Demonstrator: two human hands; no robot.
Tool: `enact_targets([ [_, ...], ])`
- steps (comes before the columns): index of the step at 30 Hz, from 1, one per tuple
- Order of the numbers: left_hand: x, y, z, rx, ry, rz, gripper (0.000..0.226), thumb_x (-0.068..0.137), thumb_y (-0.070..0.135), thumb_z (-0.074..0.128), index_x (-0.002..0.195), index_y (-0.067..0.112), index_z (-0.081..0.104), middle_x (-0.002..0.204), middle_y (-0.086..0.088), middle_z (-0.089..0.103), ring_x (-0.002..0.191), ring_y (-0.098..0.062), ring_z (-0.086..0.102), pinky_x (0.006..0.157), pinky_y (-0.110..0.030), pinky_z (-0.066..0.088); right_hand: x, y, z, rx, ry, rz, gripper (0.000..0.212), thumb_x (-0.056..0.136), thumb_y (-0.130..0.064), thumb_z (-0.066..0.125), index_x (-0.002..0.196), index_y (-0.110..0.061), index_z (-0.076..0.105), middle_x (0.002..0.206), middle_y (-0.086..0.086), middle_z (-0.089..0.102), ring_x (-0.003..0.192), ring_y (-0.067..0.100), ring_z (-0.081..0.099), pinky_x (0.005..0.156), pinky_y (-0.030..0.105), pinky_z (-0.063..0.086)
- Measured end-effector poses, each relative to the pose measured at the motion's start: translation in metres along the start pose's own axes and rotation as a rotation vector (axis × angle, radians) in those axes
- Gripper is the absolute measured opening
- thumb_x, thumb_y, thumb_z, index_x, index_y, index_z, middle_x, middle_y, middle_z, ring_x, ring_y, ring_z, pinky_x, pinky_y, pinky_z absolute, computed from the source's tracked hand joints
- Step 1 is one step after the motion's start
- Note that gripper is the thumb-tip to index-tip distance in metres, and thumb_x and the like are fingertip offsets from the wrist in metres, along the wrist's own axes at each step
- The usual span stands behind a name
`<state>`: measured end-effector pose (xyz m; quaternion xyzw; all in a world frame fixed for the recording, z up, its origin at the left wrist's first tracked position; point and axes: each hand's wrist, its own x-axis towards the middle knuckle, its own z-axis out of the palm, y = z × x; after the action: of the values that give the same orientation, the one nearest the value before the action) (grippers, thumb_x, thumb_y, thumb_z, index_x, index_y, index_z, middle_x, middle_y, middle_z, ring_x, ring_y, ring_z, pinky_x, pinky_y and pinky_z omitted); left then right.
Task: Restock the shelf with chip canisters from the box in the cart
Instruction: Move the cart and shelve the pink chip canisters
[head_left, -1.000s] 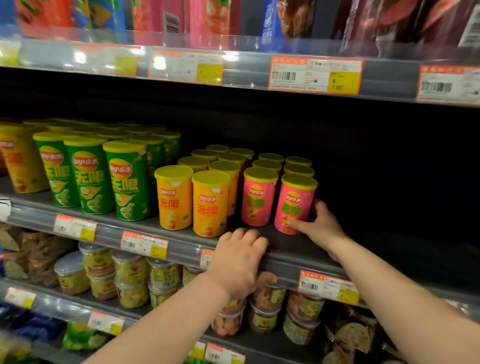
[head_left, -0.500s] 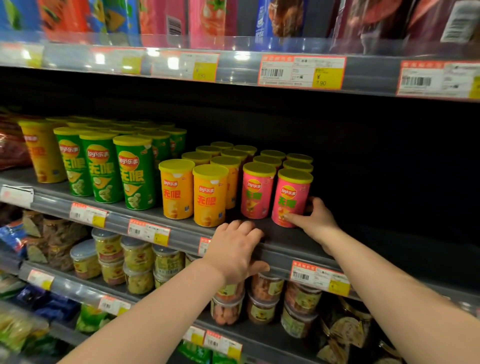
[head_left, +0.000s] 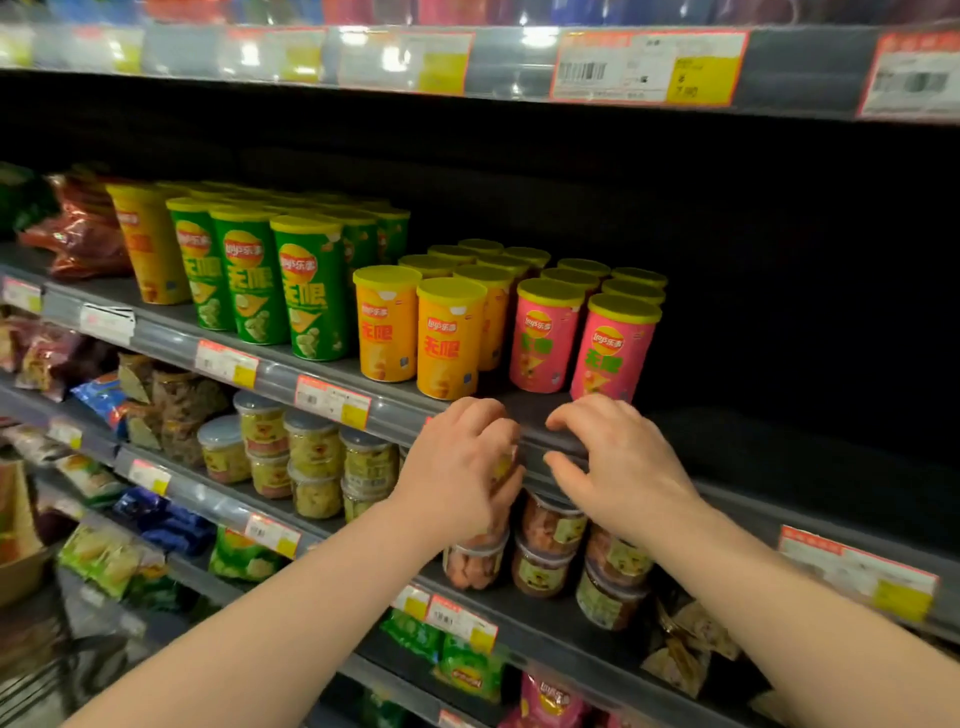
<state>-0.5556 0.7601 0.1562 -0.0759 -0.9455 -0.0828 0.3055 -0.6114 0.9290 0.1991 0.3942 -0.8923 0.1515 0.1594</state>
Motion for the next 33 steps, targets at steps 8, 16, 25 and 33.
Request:
enact_targets([
  [8,-0.058,-0.016,0.004,0.132,-0.310,-0.237,0.040,0.081,0.039,0.063,0.111,0.013,0.062,0.114,-0.006,0.058,0.099,-0.030,0.057,0.078,-0.041,0.051,-0.006,-0.032,0.044,-0.039,-0.009,-0.239,0.019,0.068,-0.028,0.067,0.085,-0.018,0.068,0.089,-0.003,0.067,0.101,0.033,0.062,0.068,0.042,0.056],
  [16,-0.124,-0.031,-0.001,0.233,-0.538,-0.471,0.043,0.090,0.046,0.049,0.121,0.017,0.053,0.116,-0.003,0.050,0.111,-0.024,0.048,0.087,-0.036,0.043,-0.018,-0.071,0.108,0.004,-0.198,-0.444,0.026,0.059,-0.039,0.071,0.082,-0.027,0.069,0.088,-0.009,0.067,0.097,0.023,0.068,0.079,0.037,0.055],
  [25,-0.205,-0.067,-0.015,0.213,-0.676,-0.639,0.041,0.089,0.044,0.046,0.116,0.015,0.055,0.116,-0.005,0.052,0.106,-0.027,0.052,0.084,-0.036,0.047,-0.025,-0.126,0.169,0.008,-0.540,-0.439,0.040,0.091,-0.038,0.048,0.129,-0.026,0.048,0.131,-0.005,0.050,0.125,0.020,0.044,0.102,0.033,0.033],
  [33,-0.283,-0.120,-0.055,0.181,-0.724,-0.788,0.043,0.089,0.044,0.049,0.120,0.015,0.052,0.120,-0.006,0.050,0.114,-0.028,0.048,0.089,-0.037,0.043,-0.017,-0.226,0.202,-0.016,-0.652,-0.476,0.040,0.090,-0.039,0.049,0.127,-0.023,0.047,0.125,0.000,0.053,0.119,0.023,0.049,0.095,0.032,0.037],
])
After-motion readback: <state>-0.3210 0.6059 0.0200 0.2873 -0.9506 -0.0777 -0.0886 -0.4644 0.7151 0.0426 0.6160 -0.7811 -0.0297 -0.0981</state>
